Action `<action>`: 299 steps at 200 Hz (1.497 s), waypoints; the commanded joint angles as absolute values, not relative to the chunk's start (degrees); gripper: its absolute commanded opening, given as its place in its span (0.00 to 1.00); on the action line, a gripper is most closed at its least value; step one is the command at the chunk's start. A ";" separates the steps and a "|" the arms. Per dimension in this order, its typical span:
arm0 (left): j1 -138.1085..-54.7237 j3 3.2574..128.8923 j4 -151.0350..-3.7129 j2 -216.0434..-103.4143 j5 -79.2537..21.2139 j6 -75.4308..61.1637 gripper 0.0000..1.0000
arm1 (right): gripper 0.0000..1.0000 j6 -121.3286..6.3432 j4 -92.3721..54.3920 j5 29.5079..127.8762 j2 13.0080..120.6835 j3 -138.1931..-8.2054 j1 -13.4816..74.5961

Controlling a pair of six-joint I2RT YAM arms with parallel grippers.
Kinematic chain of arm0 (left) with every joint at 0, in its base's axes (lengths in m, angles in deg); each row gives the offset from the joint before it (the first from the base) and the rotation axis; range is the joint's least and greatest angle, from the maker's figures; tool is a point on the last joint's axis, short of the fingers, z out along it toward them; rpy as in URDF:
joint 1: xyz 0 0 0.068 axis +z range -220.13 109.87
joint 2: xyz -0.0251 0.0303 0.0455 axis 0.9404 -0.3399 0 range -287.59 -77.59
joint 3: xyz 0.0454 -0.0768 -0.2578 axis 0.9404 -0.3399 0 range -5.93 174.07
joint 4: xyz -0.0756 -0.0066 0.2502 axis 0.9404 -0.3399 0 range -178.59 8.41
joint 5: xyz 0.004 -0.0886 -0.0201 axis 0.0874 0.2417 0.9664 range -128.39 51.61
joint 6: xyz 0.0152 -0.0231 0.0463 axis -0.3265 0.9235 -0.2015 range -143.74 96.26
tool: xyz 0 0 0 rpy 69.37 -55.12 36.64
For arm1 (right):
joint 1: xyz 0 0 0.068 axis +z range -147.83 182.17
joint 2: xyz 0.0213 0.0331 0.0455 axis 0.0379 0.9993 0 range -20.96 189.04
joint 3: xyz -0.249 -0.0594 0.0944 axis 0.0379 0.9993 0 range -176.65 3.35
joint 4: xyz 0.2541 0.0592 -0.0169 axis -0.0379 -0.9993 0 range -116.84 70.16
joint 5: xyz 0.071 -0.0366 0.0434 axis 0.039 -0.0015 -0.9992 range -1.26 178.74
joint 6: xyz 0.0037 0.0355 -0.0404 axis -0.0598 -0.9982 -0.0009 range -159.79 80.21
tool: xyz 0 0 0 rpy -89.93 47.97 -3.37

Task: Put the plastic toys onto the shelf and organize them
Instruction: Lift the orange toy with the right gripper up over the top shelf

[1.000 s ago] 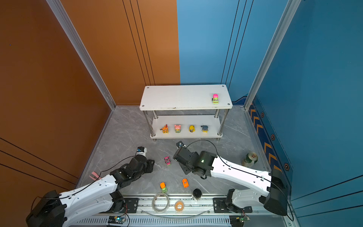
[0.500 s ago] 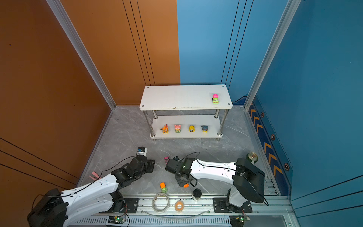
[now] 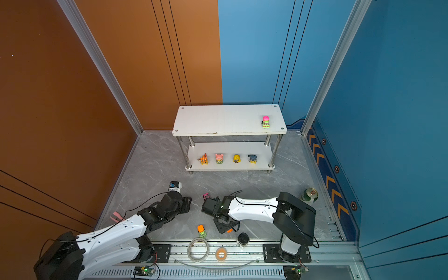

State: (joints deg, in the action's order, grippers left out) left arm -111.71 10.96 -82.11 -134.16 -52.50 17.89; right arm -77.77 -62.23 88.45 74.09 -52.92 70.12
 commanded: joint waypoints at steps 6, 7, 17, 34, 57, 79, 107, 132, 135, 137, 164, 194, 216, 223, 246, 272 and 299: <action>-111.24 10.35 -81.30 -134.97 -53.23 17.50 0.46 | 0.33 -78.55 -64.54 88.52 73.88 -52.71 70.36; -111.21 10.34 -81.27 -135.02 -53.19 17.49 0.46 | 0.32 -78.51 -64.60 88.54 73.84 -52.76 70.32; -111.17 10.49 -80.99 -135.37 -53.07 17.48 0.46 | 0.28 -78.21 -65.42 88.92 73.63 -53.46 70.21; -111.06 10.66 -80.72 -135.76 -52.68 17.49 0.46 | 0.24 -76.85 -68.30 90.23 72.77 -55.98 69.64; -110.98 10.76 -80.71 -135.64 -52.69 17.31 0.46 | 0.23 -74.11 -74.72 92.97 70.30 -60.90 68.09; -110.82 10.39 -80.71 -135.11 -52.80 17.22 0.46 | 0.21 -71.64 -79.65 96.32 67.34 -65.14 66.13; -110.58 10.39 -80.91 -134.46 -52.48 17.38 0.46 | 0.19 -69.86 -80.40 96.88 67.57 -67.10 64.23; -110.42 10.85 -82.59 -132.72 -52.85 16.82 0.46 | 0.18 -67.69 -81.72 97.68 66.45 -71.16 62.58; -110.34 10.94 -83.05 -132.45 -53.00 16.68 0.46 | 0.18 -67.13 -82.29 97.83 66.25 -72.00 62.21; -110.30 10.97 -83.30 -132.26 -53.05 16.67 0.46 | 0.18 -66.80 -82.72 98.05 66.06 -72.61 61.96; -109.60 10.95 -84.23 -130.26 -53.61 16.21 0.47 | 0.18 -61.53 -88.42 106.18 64.69 -85.92 58.88; -108.94 11.21 -84.13 -130.14 -52.95 16.17 0.46 | 0.17 -54.61 -90.74 112.80 66.50 -106.22 56.78; -108.85 11.11 -84.34 -130.58 -52.56 16.30 0.46 | 0.18 -49.95 -92.59 116.90 70.69 -120.79 55.50; -108.89 11.04 -84.32 -130.59 -52.45 16.36 0.46 | 0.17 -48.55 -92.55 117.48 71.88 -124.39 54.71; -108.82 10.64 -83.97 -130.67 -52.41 16.53 0.46 | 0.17 -46.04 -92.61 116.32 76.06 -134.24 49.61; -108.73 10.38 -84.06 -130.76 -52.37 16.65 0.46 | 0.17 -45.73 -92.45 111.30 80.23 -140.42 41.79; -108.70 9.90 -84.24 -130.86 -52.48 16.88 0.46 | 0.16 -46.42 -92.50 107.12 84.22 -143.92 36.33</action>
